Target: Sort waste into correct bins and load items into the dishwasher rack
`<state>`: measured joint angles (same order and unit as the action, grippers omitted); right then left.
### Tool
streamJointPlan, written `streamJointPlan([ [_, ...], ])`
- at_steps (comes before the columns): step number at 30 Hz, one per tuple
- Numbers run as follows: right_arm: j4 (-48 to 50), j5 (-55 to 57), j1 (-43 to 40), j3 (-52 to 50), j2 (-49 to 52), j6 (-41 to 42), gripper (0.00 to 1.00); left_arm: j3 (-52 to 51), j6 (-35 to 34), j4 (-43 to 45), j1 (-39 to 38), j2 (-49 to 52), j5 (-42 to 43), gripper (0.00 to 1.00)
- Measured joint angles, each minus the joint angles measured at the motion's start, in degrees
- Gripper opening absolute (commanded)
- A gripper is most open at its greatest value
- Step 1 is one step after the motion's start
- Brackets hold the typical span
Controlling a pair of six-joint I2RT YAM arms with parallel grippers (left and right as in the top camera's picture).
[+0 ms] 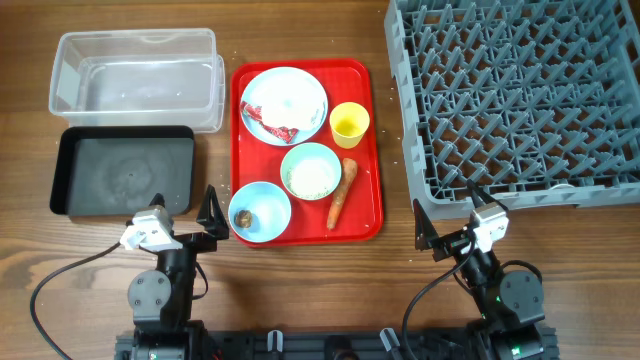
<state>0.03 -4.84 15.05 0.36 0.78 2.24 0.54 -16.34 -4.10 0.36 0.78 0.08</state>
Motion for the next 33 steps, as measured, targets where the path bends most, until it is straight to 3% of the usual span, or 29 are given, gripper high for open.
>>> streamJointPlan([
  [20, 0.2, 0.0, 0.0, 0.0, 0.0, 0.0, 1.00, 0.0, 0.0, 0.0, 0.0, 0.0, 0.0, 1.00],
  [28, 11.3, -0.9, 0.0, 0.1, 0.0, 0.0, 1.00, -0.1, -2.9, 3.9, 0.0, 0.0, 3.3, 1.00],
  [33, 10.3, -2.7, 0.0, 3.8, 0.4, 0.0, 1.00, 1.8, -3.5, 2.6, 0.0, 0.3, 4.8, 1.00],
])
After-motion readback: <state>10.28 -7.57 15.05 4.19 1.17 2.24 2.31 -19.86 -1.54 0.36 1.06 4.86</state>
